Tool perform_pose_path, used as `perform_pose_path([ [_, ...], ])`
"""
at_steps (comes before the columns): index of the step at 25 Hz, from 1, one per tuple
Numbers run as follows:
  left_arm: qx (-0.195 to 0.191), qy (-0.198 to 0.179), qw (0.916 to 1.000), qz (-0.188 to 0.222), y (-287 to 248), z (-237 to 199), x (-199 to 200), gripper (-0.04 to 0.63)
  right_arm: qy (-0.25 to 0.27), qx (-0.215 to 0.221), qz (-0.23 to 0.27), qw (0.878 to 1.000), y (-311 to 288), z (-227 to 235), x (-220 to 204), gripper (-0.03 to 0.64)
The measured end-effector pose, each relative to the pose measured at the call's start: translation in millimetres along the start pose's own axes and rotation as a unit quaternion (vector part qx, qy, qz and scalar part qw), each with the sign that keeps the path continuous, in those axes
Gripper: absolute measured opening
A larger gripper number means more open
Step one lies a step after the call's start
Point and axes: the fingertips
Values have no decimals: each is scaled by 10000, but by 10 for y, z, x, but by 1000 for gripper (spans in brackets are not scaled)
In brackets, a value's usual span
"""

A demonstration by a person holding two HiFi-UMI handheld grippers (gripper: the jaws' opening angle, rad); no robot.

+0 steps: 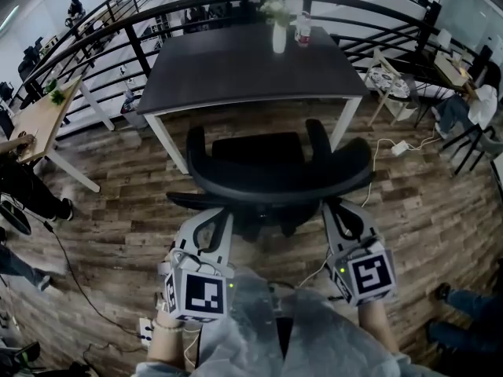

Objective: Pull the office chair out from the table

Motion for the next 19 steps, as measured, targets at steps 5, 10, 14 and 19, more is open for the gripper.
perform_pose_path([
  [5, 11, -32, 10000, -26, 3, -5, -2, 12, 26, -25, -8, 10000, 2, 7, -12, 2],
  [10, 19, -104, 9999, -12, 6, -8, -8, 12, 33, -65, 10, 10000, 12, 16, -31, 2],
  [14, 75, -256, 9996, -77, -10, 7, -10, 12, 56, -55, -25, 10000, 17, 26, -60, 2],
  [19, 86, -273, 9996, -61, -10, 29, -8, 12, 69, -70, -48, 9999, 31, 35, -96, 2],
])
Point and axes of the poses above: the fingertips, and each gripper's own axes: y backward along the fingers, z to its right, x out of its top, and after that the axes turned 6 degrees about -x, right-handed
